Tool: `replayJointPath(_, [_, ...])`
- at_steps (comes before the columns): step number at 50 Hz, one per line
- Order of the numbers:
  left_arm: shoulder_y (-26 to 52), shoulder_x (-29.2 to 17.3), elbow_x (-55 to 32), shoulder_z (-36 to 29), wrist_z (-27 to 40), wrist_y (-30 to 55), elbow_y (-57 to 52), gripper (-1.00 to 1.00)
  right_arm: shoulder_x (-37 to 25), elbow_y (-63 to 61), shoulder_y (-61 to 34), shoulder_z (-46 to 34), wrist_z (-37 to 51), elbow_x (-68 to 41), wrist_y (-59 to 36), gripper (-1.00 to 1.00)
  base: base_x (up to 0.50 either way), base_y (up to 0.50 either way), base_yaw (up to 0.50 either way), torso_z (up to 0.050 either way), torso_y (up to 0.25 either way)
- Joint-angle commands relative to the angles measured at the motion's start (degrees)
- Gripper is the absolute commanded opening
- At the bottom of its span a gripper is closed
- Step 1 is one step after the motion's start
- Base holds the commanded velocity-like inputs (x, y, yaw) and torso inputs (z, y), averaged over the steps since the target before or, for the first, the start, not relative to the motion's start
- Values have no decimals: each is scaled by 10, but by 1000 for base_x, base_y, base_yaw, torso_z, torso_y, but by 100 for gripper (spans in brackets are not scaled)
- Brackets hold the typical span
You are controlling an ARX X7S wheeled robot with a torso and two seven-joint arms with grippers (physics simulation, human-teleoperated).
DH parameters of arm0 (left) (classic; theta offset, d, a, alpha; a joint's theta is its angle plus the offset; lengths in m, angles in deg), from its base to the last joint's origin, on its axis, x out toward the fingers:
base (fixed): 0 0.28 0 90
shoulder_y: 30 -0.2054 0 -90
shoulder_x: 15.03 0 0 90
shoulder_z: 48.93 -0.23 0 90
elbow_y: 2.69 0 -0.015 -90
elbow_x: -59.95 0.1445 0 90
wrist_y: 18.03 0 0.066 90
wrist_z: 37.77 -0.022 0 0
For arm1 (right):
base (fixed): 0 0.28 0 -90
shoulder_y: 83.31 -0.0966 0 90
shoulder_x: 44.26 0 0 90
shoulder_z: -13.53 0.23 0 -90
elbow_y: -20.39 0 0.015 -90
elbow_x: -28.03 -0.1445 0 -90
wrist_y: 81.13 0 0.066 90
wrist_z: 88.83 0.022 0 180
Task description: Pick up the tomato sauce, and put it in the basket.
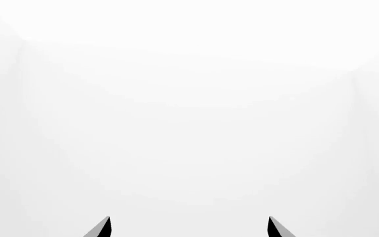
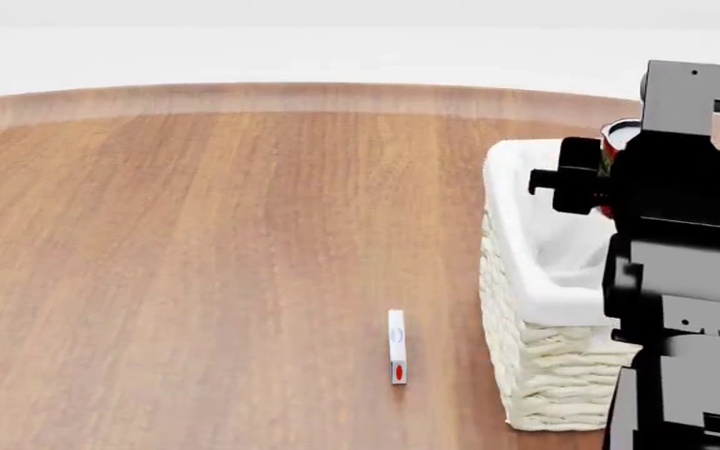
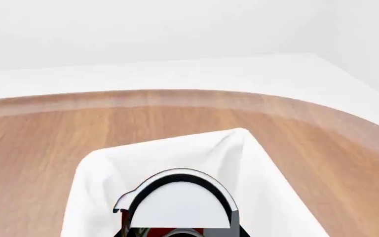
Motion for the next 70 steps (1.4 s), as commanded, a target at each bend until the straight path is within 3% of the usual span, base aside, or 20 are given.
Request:
replayJointPath(1, [-1,-4,-2,0,1,-1,-2,100,-4,6,-3,4,-11,21,-59,-100,0,0,0,0,0])
replayJointPath(10, [-5,-5,3,-5,2,-3,-5,100,-4,6,-1,-16,-26,25,-97,-100,0,0,0,0,0])
replayJointPath(45, [-1,-9,7,-7,9,0,1,100,0,6,21,-35,-44,23,-72,-100,0,0,0,0,0])
replayJointPath(46, [-3,-10,7,-7,9,-2,2,100,0,6,19,-33,-45,21,-72,100,0,0,0,0,0])
replayJointPath(67, [-10,-14,9,-10,12,-6,-2,100,-4,6,22,-36,-42,21,-64,100,0,0,0,0,0])
replayJointPath(70, [-9,-14,10,-12,12,-6,-2,100,-4,6,18,-38,-20,25,-27,100,0,0,0,0,0])
